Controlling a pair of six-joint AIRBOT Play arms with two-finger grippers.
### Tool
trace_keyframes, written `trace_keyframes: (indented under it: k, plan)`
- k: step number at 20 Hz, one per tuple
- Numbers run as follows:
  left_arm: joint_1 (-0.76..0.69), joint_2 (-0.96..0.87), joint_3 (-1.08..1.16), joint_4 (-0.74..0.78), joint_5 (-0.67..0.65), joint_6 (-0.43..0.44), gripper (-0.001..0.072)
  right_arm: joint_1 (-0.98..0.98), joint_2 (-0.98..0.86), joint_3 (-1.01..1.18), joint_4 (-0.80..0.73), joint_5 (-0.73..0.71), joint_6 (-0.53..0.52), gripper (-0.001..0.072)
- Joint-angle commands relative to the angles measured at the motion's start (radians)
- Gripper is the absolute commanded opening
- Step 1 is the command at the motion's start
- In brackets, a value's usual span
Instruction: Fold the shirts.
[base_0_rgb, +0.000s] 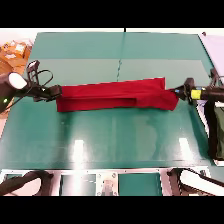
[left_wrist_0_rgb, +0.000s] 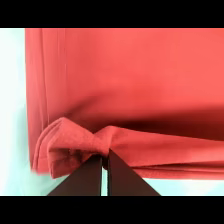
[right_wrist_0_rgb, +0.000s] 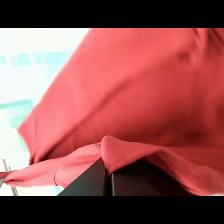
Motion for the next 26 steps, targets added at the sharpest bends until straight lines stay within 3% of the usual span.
trace_keyframes:
  k: [1,6,8,10,11,12,15,16,18,19,21,26]
  plan:
    - [-0.001,-0.165,0.092,-0.011,0.037,0.006,0.0023,0.104,-0.240,0.185,0.022,-0.113,-0.016,0.0021]
    - [-0.002,-0.314,0.138,-0.127,0.246,0.056,0.0025,0.168,-0.567,0.451,0.022,-0.166,-0.041,0.0021]
    - [-0.002,-0.330,0.138,-0.178,0.343,0.064,0.0027,0.166,-0.645,0.531,0.021,-0.165,-0.041,0.0101]
    - [0.011,-0.329,0.163,-0.179,0.373,0.064,0.0032,0.137,-0.661,0.581,0.020,-0.149,-0.042,0.0234]
    - [0.030,-0.328,0.189,-0.179,0.363,0.064,0.0304,0.110,-0.661,0.610,0.020,-0.108,-0.065,0.0310]
    - [0.052,-0.328,0.221,-0.179,0.341,0.064,0.0720,0.077,-0.661,0.639,0.019,-0.048,-0.105,0.0342]
    - [0.124,-0.328,0.320,-0.183,0.192,0.053,0.0717,-0.041,-0.661,0.680,0.020,0.153,-0.174,0.0450]
    - [0.136,-0.328,0.340,-0.183,0.147,0.053,0.0716,-0.079,-0.661,0.678,0.018,0.203,-0.199,0.0457]
    - [0.149,-0.328,0.363,-0.183,0.090,0.054,0.0716,-0.135,-0.661,0.673,-0.010,0.262,-0.227,0.0545]
    - [0.148,-0.328,0.364,-0.187,0.083,0.053,0.0717,-0.154,-0.664,0.671,-0.030,0.278,-0.233,0.0545]
    - [0.148,-0.328,0.365,-0.197,0.075,0.053,0.0716,-0.164,-0.681,0.670,-0.043,0.306,-0.279,0.0655]
    - [0.148,-0.328,0.365,-0.261,0.074,0.054,0.0716,-0.116,-0.769,0.672,-0.031,0.353,-0.350,0.0708]
